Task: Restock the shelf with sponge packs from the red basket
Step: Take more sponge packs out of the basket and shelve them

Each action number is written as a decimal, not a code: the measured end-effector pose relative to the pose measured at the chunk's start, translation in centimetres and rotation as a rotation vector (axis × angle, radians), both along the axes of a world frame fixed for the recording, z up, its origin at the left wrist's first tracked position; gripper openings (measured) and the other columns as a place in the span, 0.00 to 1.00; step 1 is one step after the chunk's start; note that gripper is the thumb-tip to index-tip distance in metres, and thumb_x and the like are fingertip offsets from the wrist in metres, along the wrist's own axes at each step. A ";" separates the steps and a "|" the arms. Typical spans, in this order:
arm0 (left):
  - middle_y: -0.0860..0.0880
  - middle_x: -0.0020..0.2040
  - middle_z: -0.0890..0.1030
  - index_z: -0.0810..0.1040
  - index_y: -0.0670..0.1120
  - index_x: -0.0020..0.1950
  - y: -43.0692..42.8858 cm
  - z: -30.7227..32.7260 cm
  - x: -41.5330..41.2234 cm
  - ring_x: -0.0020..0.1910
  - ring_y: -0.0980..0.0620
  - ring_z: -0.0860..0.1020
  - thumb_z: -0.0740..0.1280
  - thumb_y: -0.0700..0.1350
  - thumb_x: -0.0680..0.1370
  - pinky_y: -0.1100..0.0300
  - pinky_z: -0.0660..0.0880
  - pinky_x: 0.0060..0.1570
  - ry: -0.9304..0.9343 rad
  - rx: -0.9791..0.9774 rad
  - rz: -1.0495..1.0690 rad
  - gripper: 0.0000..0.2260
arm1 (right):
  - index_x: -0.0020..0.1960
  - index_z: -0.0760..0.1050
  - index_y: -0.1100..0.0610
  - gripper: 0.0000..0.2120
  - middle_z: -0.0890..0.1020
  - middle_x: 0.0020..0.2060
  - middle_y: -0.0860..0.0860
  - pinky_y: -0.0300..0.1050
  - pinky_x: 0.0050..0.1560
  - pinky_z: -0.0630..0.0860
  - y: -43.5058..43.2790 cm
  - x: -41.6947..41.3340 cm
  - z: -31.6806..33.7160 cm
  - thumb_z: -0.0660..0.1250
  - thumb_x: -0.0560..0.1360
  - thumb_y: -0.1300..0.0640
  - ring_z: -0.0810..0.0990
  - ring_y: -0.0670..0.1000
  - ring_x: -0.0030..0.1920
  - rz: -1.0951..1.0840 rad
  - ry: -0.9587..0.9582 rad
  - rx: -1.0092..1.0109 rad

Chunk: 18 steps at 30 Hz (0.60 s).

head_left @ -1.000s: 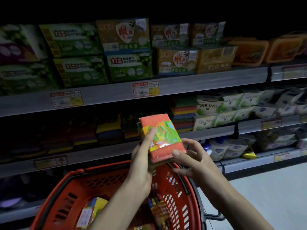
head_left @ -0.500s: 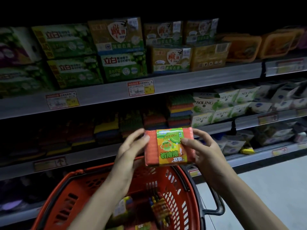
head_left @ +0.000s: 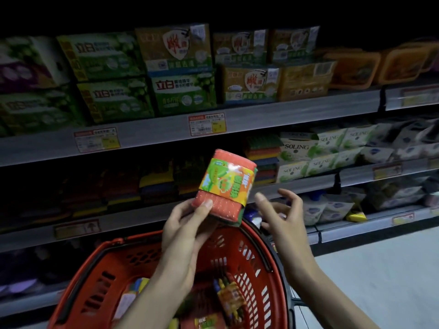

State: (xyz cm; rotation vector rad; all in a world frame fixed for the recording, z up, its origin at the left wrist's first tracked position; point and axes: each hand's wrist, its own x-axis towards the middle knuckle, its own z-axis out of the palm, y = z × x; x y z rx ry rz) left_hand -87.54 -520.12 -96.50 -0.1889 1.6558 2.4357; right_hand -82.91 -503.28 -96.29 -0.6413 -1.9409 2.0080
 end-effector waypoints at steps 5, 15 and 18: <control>0.43 0.55 0.87 0.77 0.40 0.64 1.9 0.7 -0.2 0.56 0.48 0.86 0.76 0.48 0.70 0.54 0.80 0.54 0.044 0.119 0.169 0.24 | 0.57 0.80 0.52 0.12 0.87 0.49 0.46 0.44 0.55 0.82 -1.9 0.5 0.0 0.75 0.76 0.61 0.85 0.44 0.51 0.121 0.112 0.103; 0.56 0.49 0.88 0.79 0.47 0.65 4.9 0.4 -0.3 0.52 0.59 0.85 0.71 0.43 0.79 0.65 0.79 0.50 0.264 -0.071 0.211 0.15 | 0.68 0.74 0.42 0.27 0.85 0.55 0.34 0.29 0.56 0.77 -1.8 -0.3 -0.3 0.68 0.79 0.70 0.81 0.36 0.61 0.133 0.177 0.004; 0.47 0.59 0.86 0.76 0.47 0.70 5.3 0.2 -0.3 0.57 0.56 0.84 0.68 0.39 0.82 0.66 0.80 0.53 0.332 -0.157 0.208 0.17 | 0.69 0.72 0.40 0.29 0.83 0.60 0.36 0.30 0.60 0.76 -1.8 -0.7 -0.5 0.68 0.79 0.69 0.79 0.36 0.63 0.161 0.187 -0.018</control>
